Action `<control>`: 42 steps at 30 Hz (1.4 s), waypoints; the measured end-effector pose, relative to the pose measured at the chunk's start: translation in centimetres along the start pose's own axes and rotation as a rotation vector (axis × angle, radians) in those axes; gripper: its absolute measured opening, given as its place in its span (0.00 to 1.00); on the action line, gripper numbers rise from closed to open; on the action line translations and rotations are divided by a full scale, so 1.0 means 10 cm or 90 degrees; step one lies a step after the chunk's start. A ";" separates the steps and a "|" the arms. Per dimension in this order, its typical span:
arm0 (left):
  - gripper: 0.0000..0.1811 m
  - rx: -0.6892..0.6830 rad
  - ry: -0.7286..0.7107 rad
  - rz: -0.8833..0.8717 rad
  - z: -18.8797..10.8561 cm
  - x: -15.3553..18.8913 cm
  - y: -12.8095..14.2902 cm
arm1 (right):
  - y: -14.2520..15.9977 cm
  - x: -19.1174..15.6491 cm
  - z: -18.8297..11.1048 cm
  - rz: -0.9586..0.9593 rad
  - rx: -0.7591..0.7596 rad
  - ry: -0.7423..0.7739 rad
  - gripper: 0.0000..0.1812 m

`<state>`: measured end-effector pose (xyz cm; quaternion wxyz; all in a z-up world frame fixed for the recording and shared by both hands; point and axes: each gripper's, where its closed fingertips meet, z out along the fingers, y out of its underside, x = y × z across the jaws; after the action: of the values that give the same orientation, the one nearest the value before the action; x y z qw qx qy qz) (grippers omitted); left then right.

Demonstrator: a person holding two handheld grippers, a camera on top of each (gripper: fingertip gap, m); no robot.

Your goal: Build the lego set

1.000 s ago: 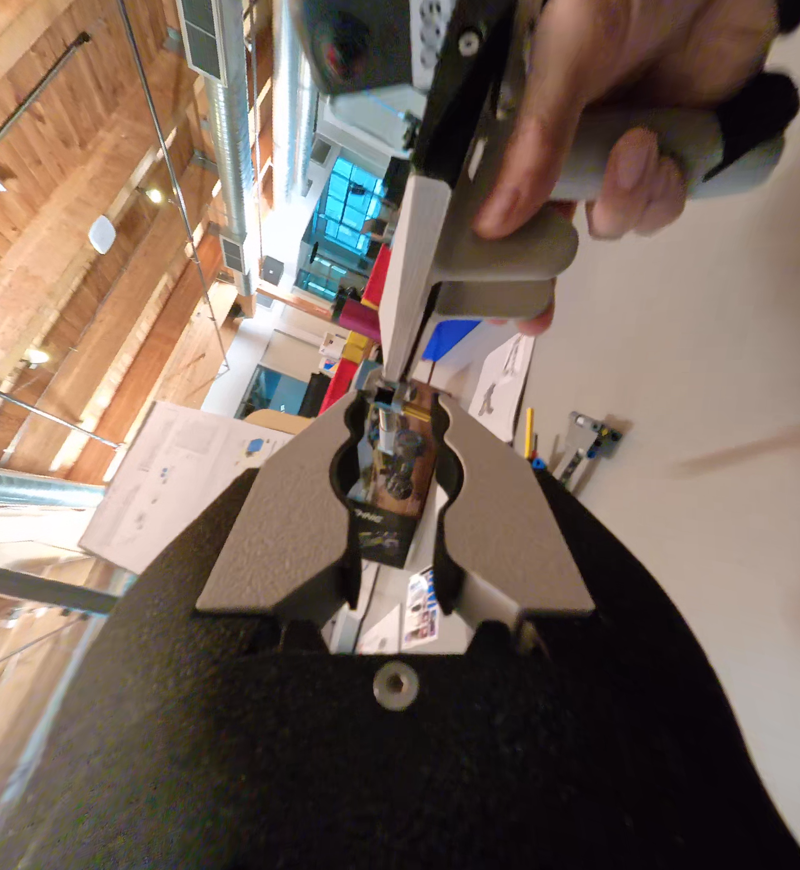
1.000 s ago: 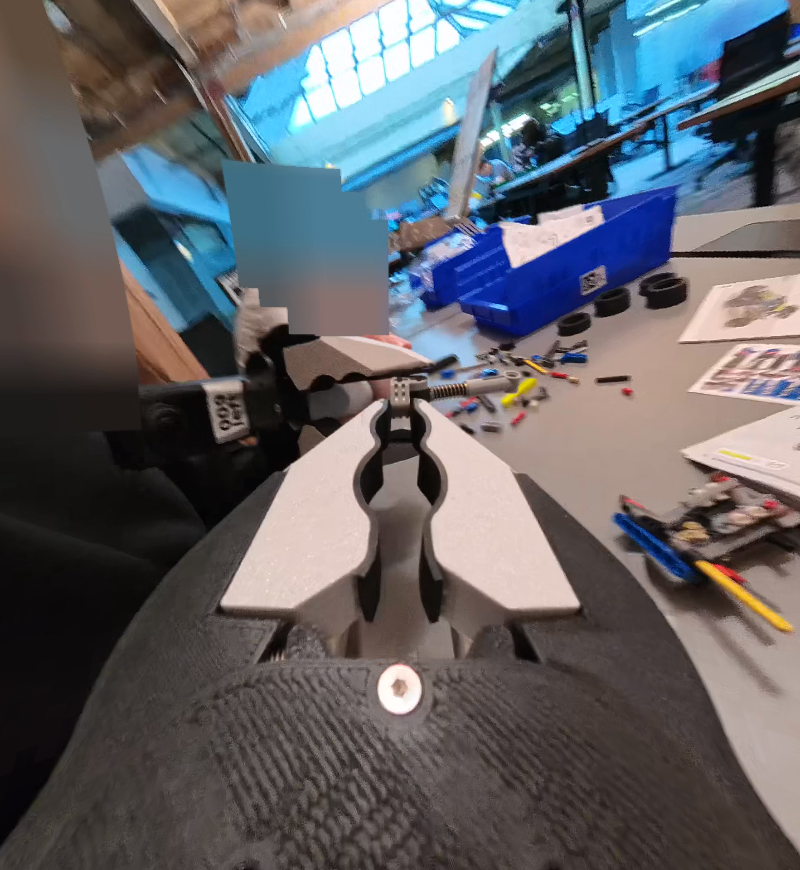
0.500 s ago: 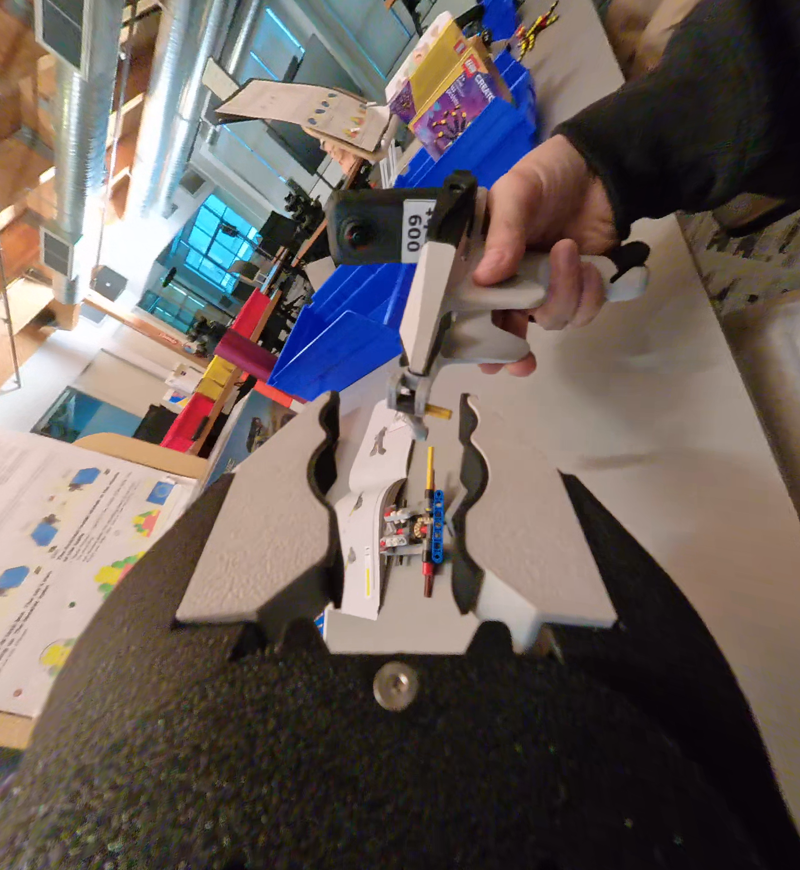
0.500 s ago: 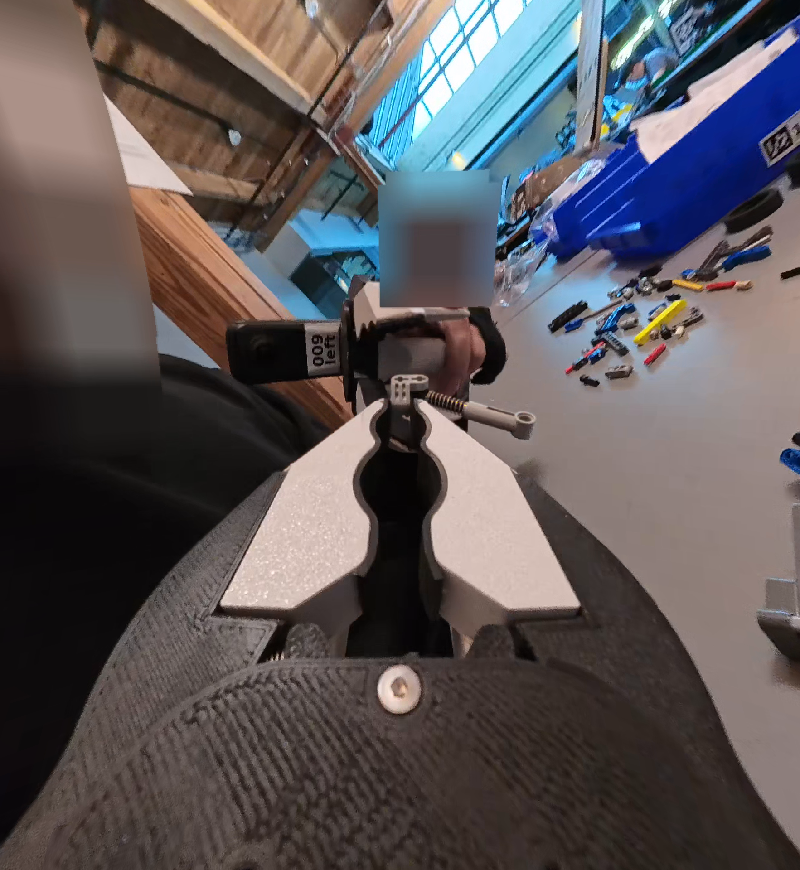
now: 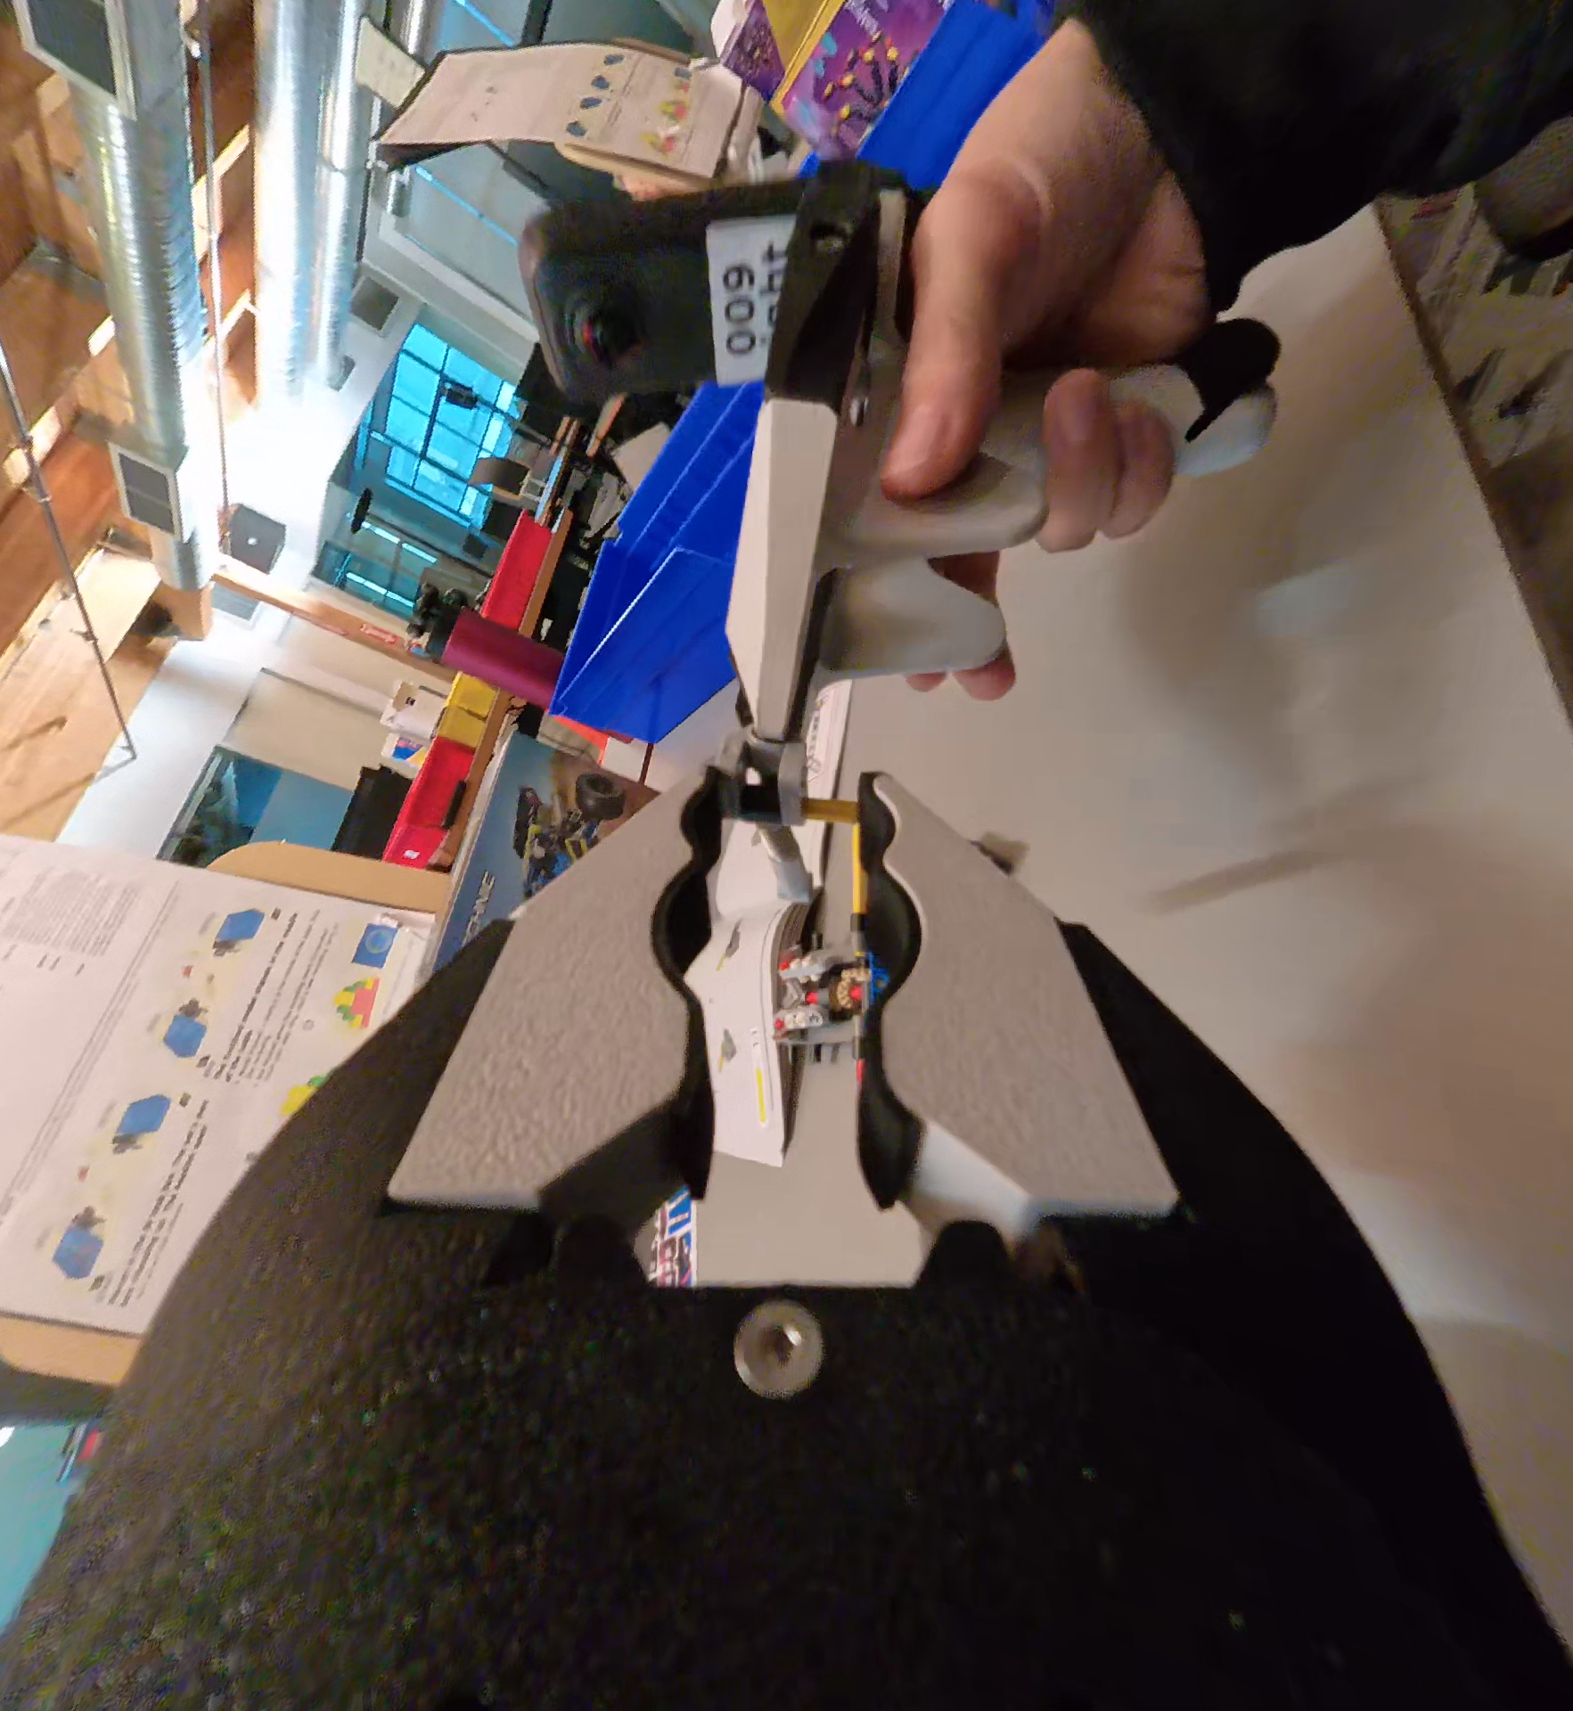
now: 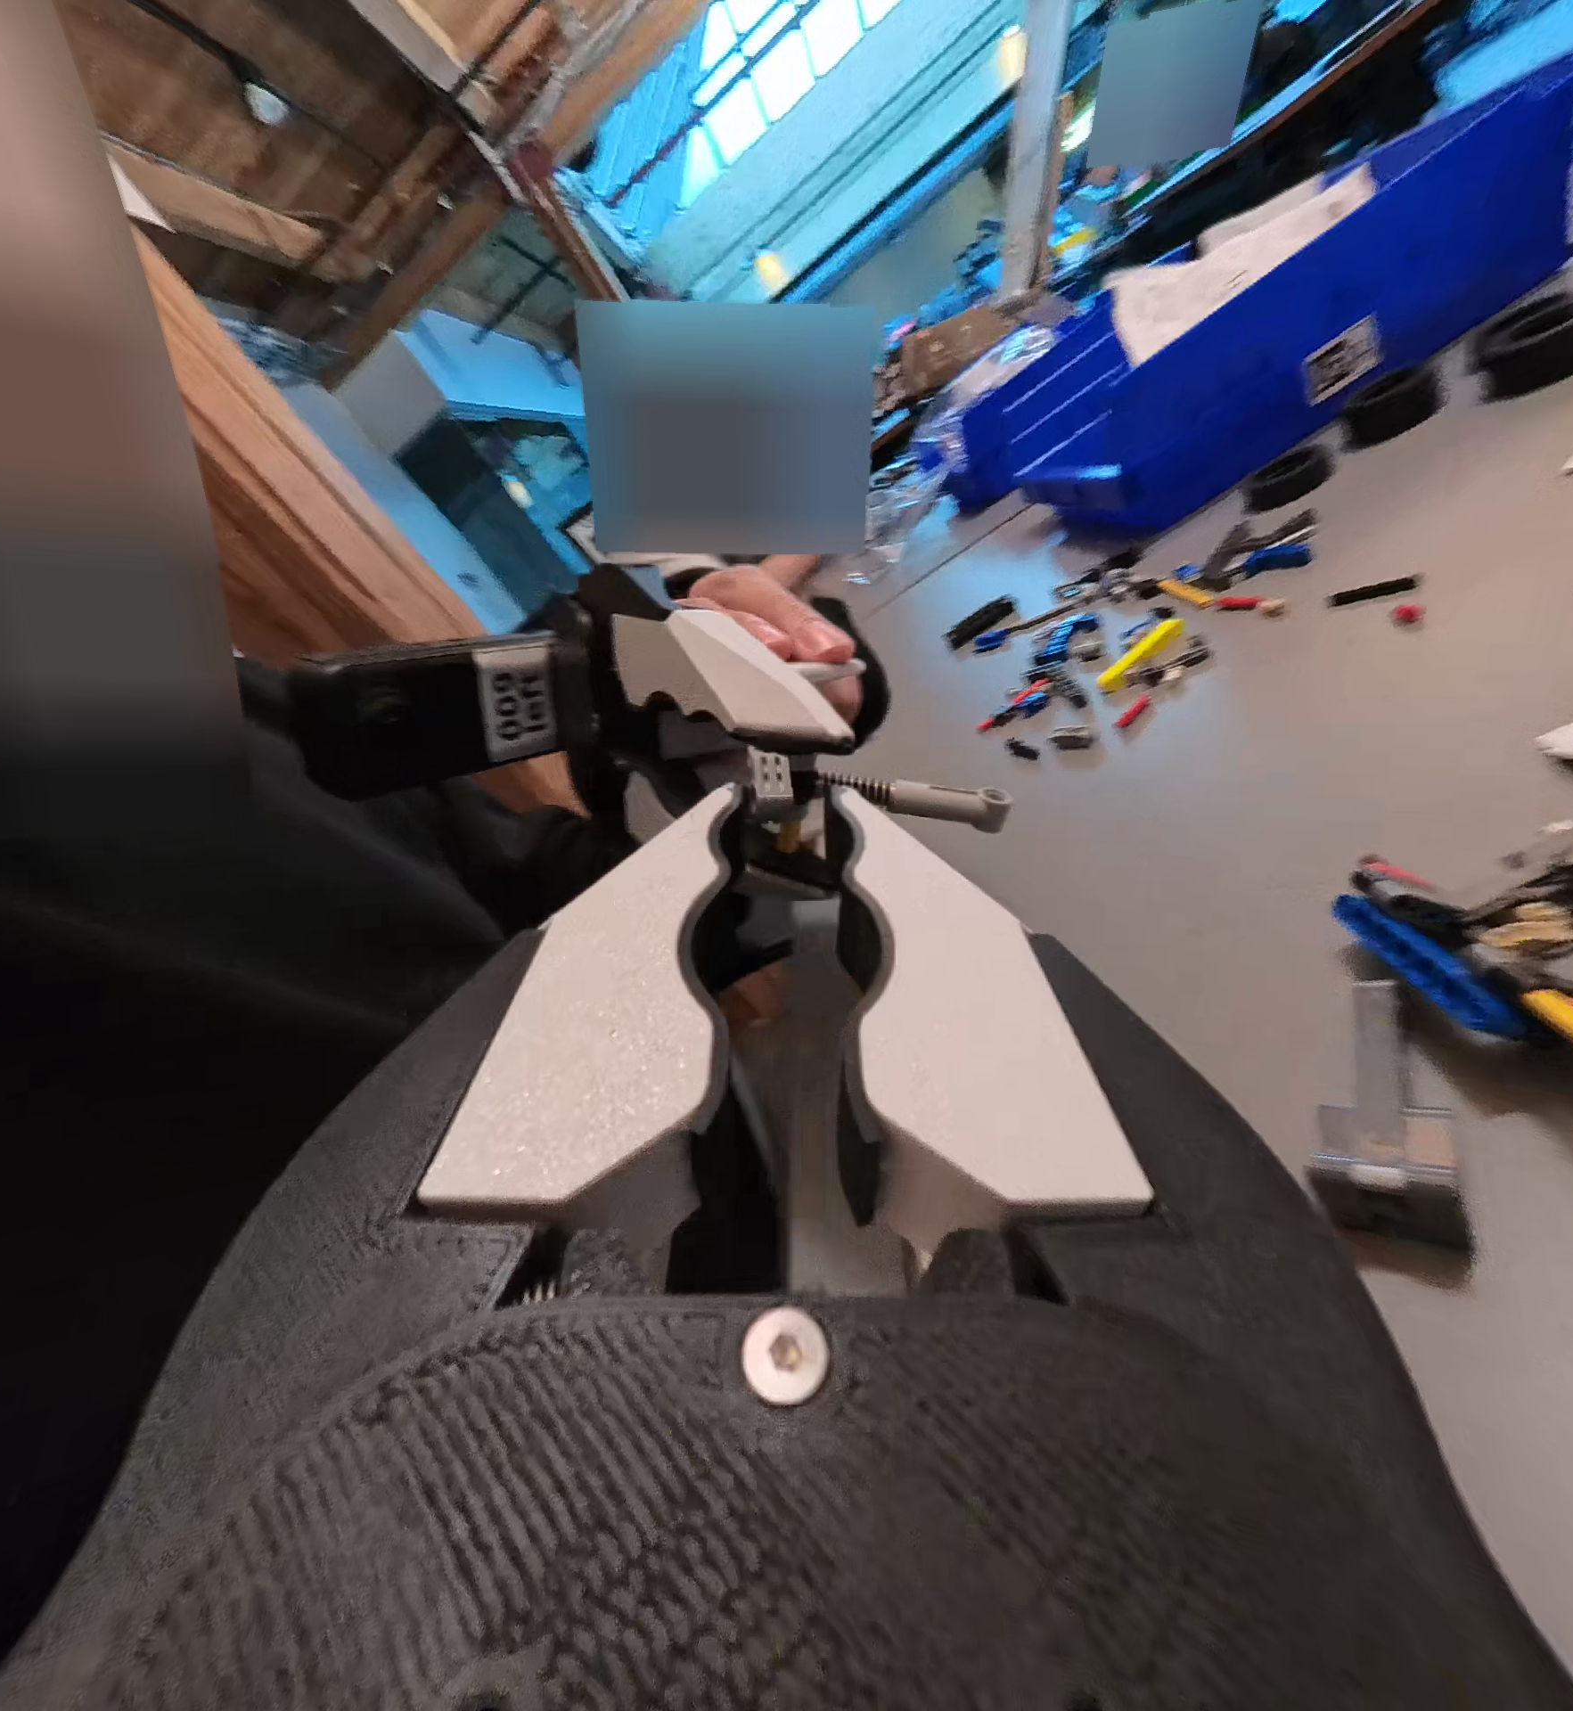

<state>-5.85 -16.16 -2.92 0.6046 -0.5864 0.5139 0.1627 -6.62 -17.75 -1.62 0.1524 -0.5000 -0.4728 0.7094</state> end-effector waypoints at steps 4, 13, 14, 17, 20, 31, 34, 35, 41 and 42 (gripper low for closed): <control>0.15 -0.025 -0.017 0.010 0.05 0.01 0.04 | -0.04 0.03 0.01 -0.084 -0.013 0.073 0.07; 0.30 0.065 0.039 -0.154 0.03 0.08 -0.03 | 0.09 -0.13 -0.05 -0.071 -0.071 -0.003 0.03; 0.34 0.078 0.060 -0.180 0.02 0.11 -0.03 | 0.12 -0.18 -0.06 -0.062 -0.081 -0.028 0.03; 0.36 0.096 0.146 -0.225 0.02 0.28 -0.02 | 0.18 -0.34 -0.08 -0.057 -0.102 -0.095 0.04; 0.29 0.094 0.187 -0.228 0.04 0.40 0.00 | 0.26 -0.38 -0.08 -0.058 -0.129 -0.111 0.04; 0.03 0.051 0.142 -0.209 0.01 0.29 0.09 | 0.11 0.02 -0.23 -0.109 -0.112 0.064 0.04; 0.03 0.003 0.121 -0.182 0.02 0.25 0.17 | 0.08 0.11 -0.20 -0.135 -0.109 0.119 0.04; 0.03 -0.009 0.114 -0.172 0.03 0.23 0.18 | 0.07 0.14 -0.20 -0.137 -0.108 0.134 0.04; 0.05 -0.012 0.091 -0.173 0.01 0.17 0.16 | 0.03 0.16 -0.15 -0.147 -0.082 0.135 0.04; 0.07 -0.004 0.093 -0.179 0.00 0.17 0.14 | 0.02 0.15 -0.15 -0.137 -0.072 0.126 0.04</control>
<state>-6.29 -16.44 -5.05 0.5804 -0.6649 0.4689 0.0349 -6.00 -16.03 -2.67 0.2448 -0.5218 -0.5457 0.6083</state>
